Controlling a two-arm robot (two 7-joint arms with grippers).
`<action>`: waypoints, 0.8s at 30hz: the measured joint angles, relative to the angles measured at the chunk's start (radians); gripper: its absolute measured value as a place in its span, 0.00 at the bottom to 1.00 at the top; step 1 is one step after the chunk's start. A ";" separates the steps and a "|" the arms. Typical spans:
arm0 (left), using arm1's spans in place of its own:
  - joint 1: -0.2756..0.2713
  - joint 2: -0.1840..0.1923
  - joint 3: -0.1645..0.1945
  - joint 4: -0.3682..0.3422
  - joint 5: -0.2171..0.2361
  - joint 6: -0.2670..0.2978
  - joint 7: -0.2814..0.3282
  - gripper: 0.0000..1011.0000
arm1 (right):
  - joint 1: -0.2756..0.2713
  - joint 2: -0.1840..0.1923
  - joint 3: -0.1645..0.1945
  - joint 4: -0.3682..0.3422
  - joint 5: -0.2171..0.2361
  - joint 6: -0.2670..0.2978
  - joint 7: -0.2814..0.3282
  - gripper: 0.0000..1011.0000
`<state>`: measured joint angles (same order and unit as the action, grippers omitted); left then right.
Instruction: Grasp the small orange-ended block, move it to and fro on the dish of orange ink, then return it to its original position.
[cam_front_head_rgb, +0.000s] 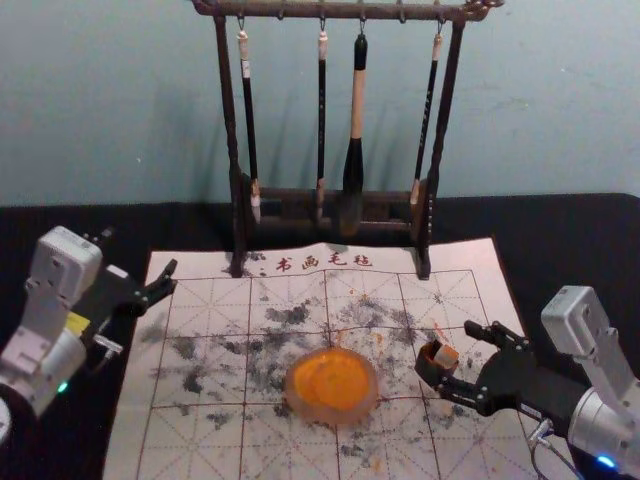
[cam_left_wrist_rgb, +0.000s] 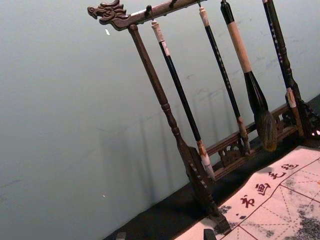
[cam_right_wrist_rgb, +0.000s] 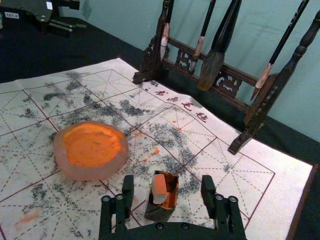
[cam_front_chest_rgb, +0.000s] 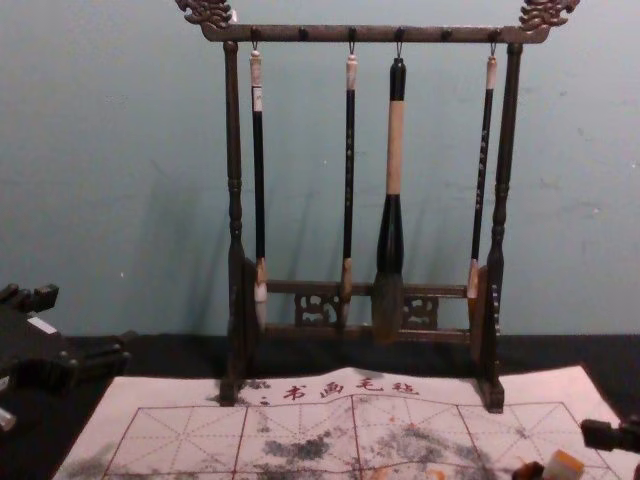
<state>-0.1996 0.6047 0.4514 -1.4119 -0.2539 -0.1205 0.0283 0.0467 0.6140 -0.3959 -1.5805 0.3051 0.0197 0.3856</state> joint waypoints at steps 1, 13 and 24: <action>0.000 0.000 0.000 0.000 0.000 0.000 0.000 0.99 | 0.000 0.000 0.000 0.000 0.000 0.000 0.000 0.81; 0.000 0.000 0.000 0.000 0.000 0.000 0.000 0.99 | 0.000 0.001 -0.001 -0.001 0.001 0.000 0.000 0.44; 0.000 0.000 0.000 0.000 0.000 0.000 0.000 0.99 | 0.000 0.001 -0.001 -0.001 0.002 0.000 0.000 0.11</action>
<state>-0.1995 0.6047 0.4514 -1.4119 -0.2539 -0.1205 0.0283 0.0467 0.6155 -0.3967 -1.5814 0.3069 0.0193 0.3858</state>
